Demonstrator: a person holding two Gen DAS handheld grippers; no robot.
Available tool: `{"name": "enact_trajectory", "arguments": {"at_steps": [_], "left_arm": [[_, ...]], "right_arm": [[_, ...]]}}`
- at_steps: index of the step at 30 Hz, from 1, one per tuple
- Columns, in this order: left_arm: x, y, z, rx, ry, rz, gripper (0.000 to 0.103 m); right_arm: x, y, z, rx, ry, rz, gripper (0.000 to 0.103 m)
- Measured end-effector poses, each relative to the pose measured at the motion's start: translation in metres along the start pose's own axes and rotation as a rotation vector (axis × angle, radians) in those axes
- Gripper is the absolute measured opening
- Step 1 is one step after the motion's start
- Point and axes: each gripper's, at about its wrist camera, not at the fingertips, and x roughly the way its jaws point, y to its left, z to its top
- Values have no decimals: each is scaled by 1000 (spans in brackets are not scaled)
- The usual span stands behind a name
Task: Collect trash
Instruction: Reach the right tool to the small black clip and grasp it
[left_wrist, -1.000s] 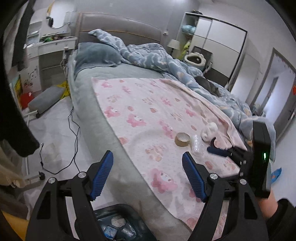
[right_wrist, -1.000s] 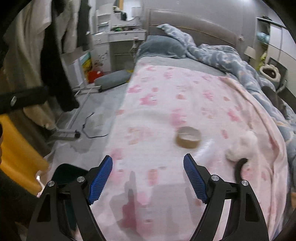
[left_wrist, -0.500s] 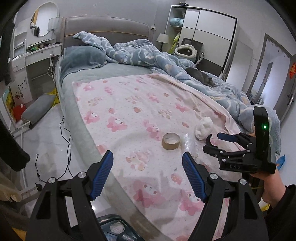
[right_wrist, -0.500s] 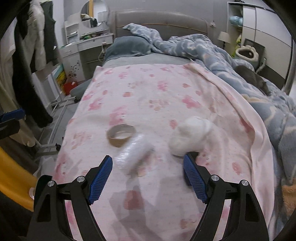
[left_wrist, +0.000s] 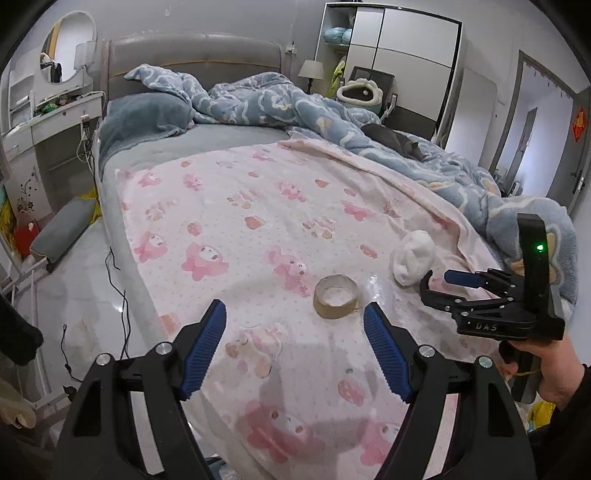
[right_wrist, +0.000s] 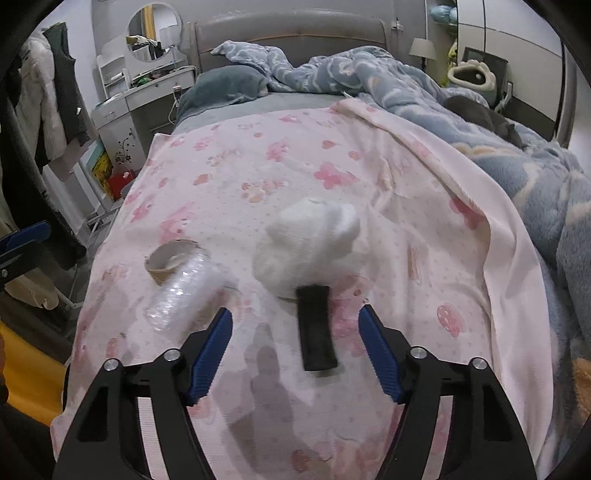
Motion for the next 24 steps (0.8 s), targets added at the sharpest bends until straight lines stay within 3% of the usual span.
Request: {"name": "enact_trajectory", "arguments": {"at_steps": [10,18,21,24], "left_arm": [[56,1,-4,15,84,32,78],[77,-8,-11,61,109,-4,73],[81,-12,-12,62,108,-29,73],[85,-17,-12,67,109,-33,73]], "right_arm": [[23,-15,-1,11,27,33,51],[31,-11,-1,-27,41,38,37],[31,-11,-1,-32,44,45,23],[29,-11,-1,-32,43,52,21]]}}
